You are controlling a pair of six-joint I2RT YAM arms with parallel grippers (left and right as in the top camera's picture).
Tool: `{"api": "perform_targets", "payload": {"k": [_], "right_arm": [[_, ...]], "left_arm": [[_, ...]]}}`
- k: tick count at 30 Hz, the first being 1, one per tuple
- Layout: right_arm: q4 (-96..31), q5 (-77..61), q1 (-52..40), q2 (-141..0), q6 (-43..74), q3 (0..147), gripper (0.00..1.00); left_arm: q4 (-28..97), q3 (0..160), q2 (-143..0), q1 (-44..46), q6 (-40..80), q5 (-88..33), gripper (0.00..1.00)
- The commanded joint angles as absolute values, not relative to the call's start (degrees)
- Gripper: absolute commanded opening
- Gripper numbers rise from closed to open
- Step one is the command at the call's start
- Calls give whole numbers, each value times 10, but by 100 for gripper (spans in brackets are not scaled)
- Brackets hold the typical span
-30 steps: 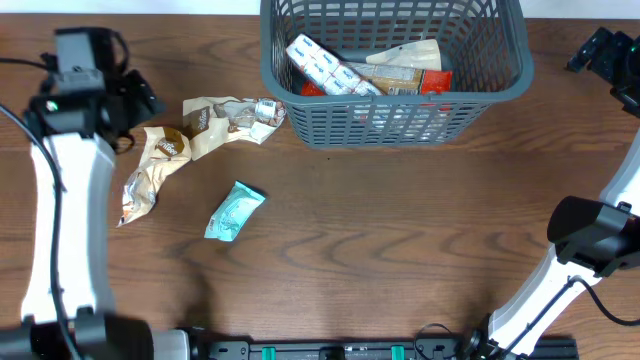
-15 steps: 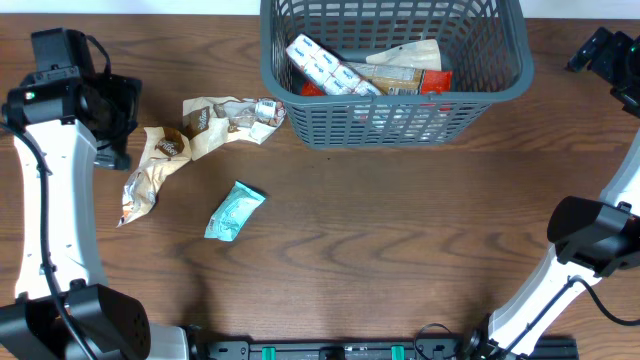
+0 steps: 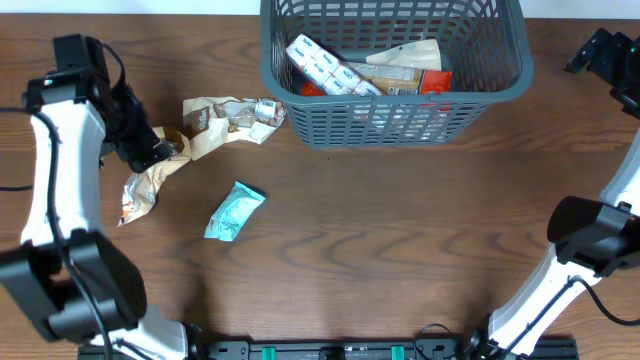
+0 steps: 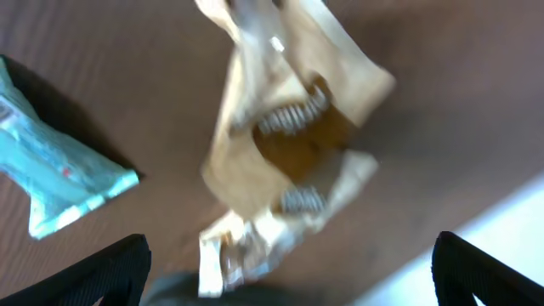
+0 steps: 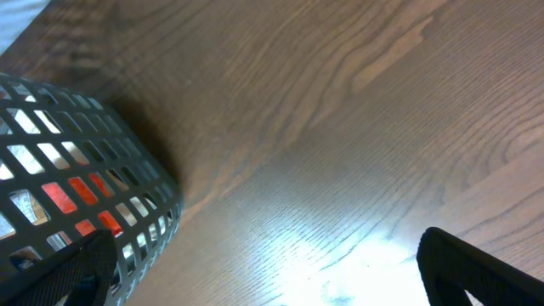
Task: Pack container
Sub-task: 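Lower the left gripper onto the tan Pantree wrapper and grasp it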
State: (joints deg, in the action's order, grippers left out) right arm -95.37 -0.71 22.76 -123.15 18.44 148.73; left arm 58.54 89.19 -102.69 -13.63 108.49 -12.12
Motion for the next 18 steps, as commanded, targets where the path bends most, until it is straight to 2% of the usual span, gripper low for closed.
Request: {"api": "perform_targets", "payload": {"k": [1,10,18], "right_arm": [[-956,-11,224,-1226,184,1485,99],[-956,-11,224,-1226,184,1485,99],[-956,-11,224,-1226,184,1485,99]], "left_arm": [[591,884,-1057,-152,1118,-124,95],[600,884,-1099,-186,1117,-98,95],[606,883,-1148,-178,1117,-98,89]]}}
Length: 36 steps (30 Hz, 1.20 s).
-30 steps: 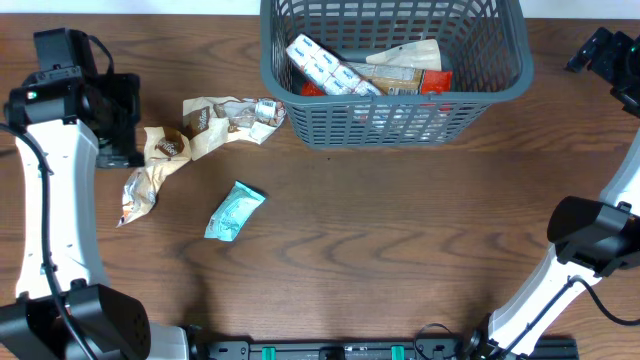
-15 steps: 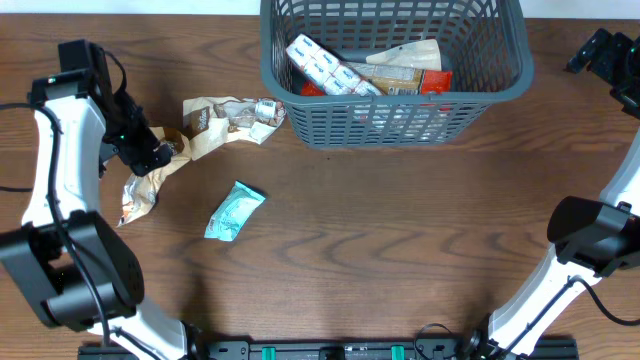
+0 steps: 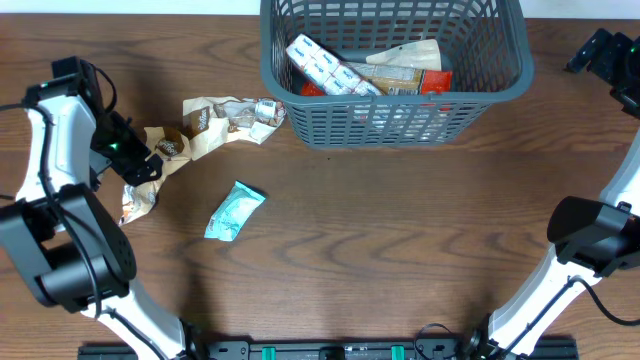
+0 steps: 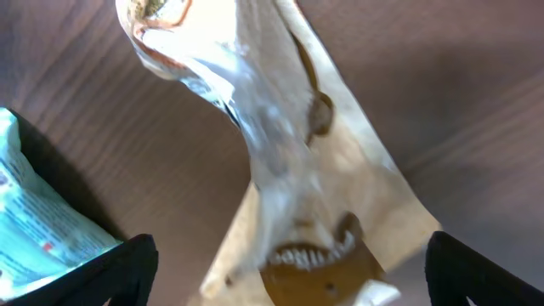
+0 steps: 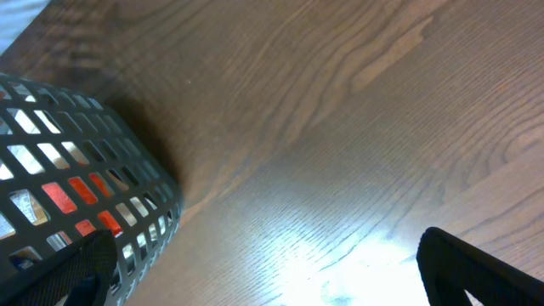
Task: Pack container
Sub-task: 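Lower the left gripper onto the tan Pantree wrapper and grasp it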
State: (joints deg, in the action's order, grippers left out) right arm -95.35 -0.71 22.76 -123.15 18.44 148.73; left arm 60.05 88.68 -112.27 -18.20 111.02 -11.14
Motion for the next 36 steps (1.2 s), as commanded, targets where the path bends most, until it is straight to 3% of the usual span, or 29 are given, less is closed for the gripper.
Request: {"api": "perform_targets", "payload": {"k": [1,34,36], "right_arm": [[-956,-11,224,-1226,184,1485,99],[-956,-11,224,-1226,184,1485,99],[-956,-11,224,-1226,184,1485,99]], "left_arm": [[606,883,-1156,-177,1117,-99,88],[641,883,-1247,-172,1115,-68,83],[641,883,-1247,-170,1112,-69,56]]}}
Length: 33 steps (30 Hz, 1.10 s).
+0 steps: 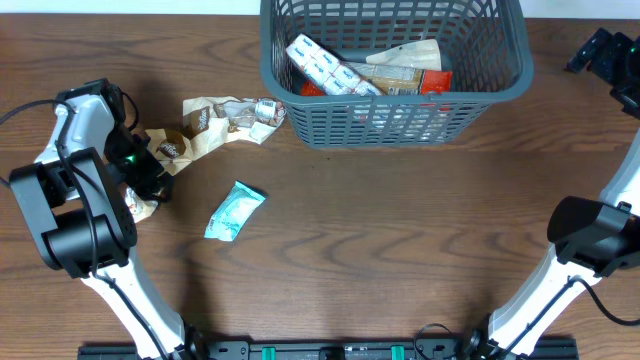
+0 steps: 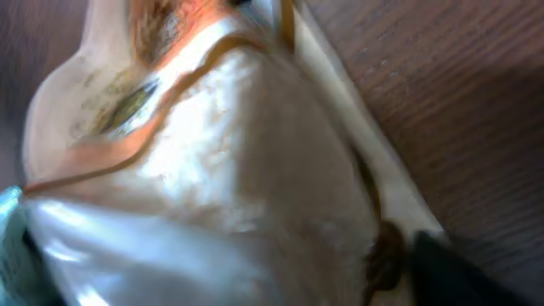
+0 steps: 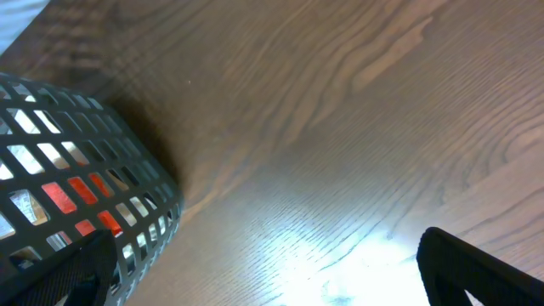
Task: Pack container
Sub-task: 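Lower the left gripper onto the tan Pantree wrapper and grasp it, then lift the tan wrapper with the left gripper and carry it over the basket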
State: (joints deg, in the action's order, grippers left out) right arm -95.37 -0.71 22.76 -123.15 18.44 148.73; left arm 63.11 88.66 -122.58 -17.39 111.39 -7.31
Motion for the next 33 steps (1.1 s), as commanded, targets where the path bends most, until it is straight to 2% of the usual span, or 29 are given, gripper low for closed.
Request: {"api": "perform_targets", "payload": {"k": [1,2,3,4,10,21,28,33], "right_arm": [[-956,-11,224,-1226,184,1485,99],[-956,-11,224,-1226,184,1485,99],[-956,-11,224,-1226,184,1485,99],[-956,-11,224,-1226,184,1485,99],[-956,-11,224,-1226,184,1485,99],[-956,-11,224,-1226,184,1485,99],[-956,-11,224,-1226,184,1485,99],[-956,-11,224,-1226,184,1485,99]], "left_arm": [[640,883,-1247,-170,1110,-69,41],[640,883,-1247,-169,1110,-69,23],[640,883,-1247,-169,1110,-69,12],[640,883,-1247,-169,1108,-69,6],[640,883,-1247,-169,1044,-69,6],[628,896,-1233,-166,768,-57,6],[603,941,-1131,-115,583,54,6],[533,997,-1031,-46,448,58,6]]}}
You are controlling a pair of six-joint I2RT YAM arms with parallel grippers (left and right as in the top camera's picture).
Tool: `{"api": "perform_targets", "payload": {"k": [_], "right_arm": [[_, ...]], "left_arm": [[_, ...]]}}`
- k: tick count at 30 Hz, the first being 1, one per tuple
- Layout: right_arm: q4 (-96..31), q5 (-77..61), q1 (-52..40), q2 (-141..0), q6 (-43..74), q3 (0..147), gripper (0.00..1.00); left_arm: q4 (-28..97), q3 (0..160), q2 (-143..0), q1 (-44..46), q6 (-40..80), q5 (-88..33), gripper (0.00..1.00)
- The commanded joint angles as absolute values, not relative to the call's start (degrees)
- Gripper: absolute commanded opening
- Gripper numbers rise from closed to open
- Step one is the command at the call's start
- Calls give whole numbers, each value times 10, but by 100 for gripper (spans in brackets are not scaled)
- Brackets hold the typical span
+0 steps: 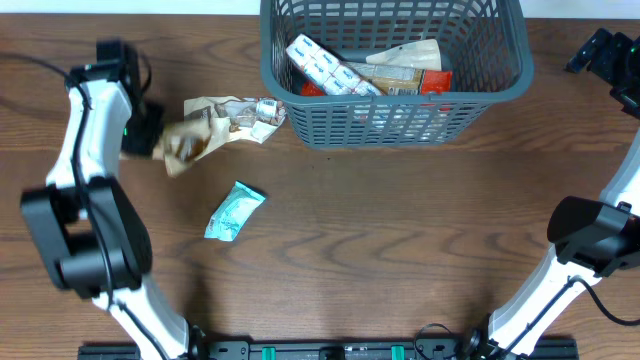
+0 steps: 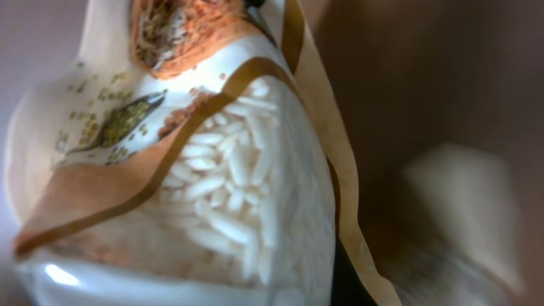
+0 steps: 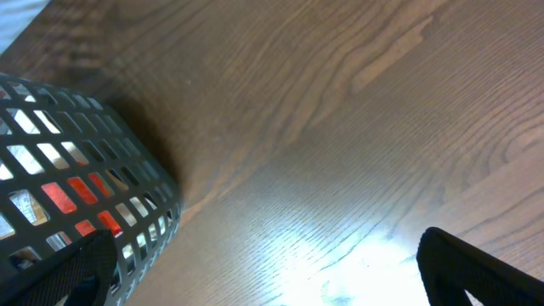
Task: Pack container
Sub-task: 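Lift the tan wrapper with the left gripper and carry it over the basket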
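A beige rice bag (image 1: 188, 143) with a clear window hangs just above the table, my left gripper (image 1: 150, 138) shut on its left end. It fills the left wrist view as rice bag (image 2: 212, 170), hiding the fingers. The grey basket (image 1: 400, 115) at the back holds several packs. A crumpled beige pack (image 1: 238, 110) lies against the basket's left corner. A teal pouch (image 1: 234, 212) lies on the table nearer the front. My right gripper (image 1: 600, 48) is open at the far right, beyond the basket.
The wooden table (image 1: 420, 240) runs across the whole view. In the right wrist view the basket corner (image 3: 76, 187) sits at the left, with bare wood in front of the open right gripper (image 3: 272, 285).
My left gripper was down on the rice bag lying at the table's left. Now it holds the bag higher and further back, closer to the crumpled pack. The right arm is unchanged.
My left gripper stood open above the rice bag lying flat at the left. Then it was lower over the bag, then pressed onto it. Now the bag is off its old spot and carried in the gripper. The teal pouch, crumpled pack and right arm stayed put.
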State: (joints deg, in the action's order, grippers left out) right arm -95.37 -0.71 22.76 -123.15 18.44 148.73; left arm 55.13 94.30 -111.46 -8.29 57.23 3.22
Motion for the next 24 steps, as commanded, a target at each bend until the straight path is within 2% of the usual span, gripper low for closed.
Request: {"api": "perform_targets", "payload": {"k": [1,7,13,24], "right_arm": [[-956,-11,224,-1226,184,1485,99],[-956,-11,224,-1226,184,1485,99],[-956,-11,224,-1226,184,1485,100],[-956,-11,224,-1226,184,1485,99]], "left_arm": [[516,1008,-1013,-30,432,58,6],[336,1033,-915,85,345,58,5],[176,1033,-885,183,302,58,5],[138,1033,-955,239,336,44,6]]}}
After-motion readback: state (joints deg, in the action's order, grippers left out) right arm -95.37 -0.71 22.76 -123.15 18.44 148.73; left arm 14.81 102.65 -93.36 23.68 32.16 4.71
